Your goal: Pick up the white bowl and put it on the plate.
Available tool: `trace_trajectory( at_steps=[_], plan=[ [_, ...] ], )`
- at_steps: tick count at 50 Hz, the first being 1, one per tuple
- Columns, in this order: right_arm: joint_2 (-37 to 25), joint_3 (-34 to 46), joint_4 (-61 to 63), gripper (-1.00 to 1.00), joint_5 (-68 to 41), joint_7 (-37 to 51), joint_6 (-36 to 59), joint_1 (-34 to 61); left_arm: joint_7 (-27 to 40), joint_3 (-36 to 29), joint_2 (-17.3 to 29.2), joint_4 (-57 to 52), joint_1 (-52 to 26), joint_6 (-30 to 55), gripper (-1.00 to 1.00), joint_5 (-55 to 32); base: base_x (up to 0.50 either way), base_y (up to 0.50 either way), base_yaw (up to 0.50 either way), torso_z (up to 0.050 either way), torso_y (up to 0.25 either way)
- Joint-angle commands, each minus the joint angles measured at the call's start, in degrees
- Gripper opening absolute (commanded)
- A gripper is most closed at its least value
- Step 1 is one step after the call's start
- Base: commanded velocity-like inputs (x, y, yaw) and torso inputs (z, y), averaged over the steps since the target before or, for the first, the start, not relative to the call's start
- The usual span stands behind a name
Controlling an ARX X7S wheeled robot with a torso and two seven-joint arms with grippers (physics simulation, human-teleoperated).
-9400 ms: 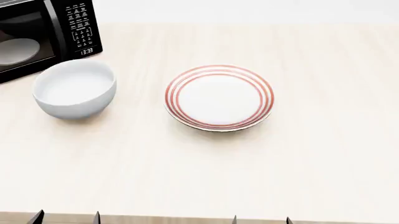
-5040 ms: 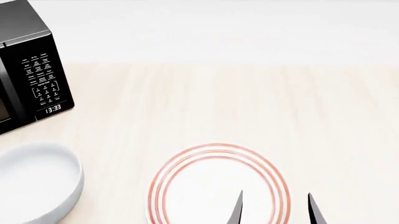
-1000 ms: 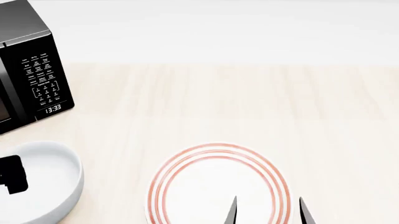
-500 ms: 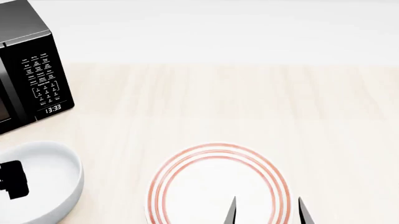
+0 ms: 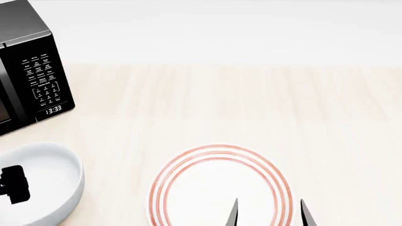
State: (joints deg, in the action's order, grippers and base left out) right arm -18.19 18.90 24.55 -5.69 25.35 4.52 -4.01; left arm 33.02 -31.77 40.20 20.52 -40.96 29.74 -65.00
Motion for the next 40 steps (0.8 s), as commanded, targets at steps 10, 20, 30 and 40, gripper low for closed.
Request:
trace_trajectory(
  at_steps=[10, 20, 30, 40],
  plan=[
    [-0.21, 0.42, -0.24, 1.00, -0.05, 0.31, -0.09, 0.18, -1.41, -0.32, -1.03, 2.81, 0.09, -1.22, 1.00, 1.04, 0.00, 0.00, 0.00, 0.000, 0.000],
    [-0.38, 0.58, -0.40, 1.00, -0.11, 0.45, -0.31, 0.14, -2.04, -0.44, -1.58, 4.34, -0.30, -1.62, -1.00, 1.52, 0.00, 0.00, 0.00, 0.000, 0.000],
    [-0.59, 0.68, -0.40, 1.00, -0.08, 0.70, -0.45, -0.02, -1.78, -0.17, -1.59, 3.94, 0.25, -1.97, -1.00, 1.36, 0.00, 0.00, 0.00, 0.000, 0.000],
    [-0.71, 0.80, -0.31, 1.00, -0.20, 0.87, -0.42, 0.02, -0.21, 1.06, -1.03, 3.79, 1.61, -2.87, -1.00, 0.75, 0.00, 0.00, 0.00, 0.000, 0.000]
  ],
)
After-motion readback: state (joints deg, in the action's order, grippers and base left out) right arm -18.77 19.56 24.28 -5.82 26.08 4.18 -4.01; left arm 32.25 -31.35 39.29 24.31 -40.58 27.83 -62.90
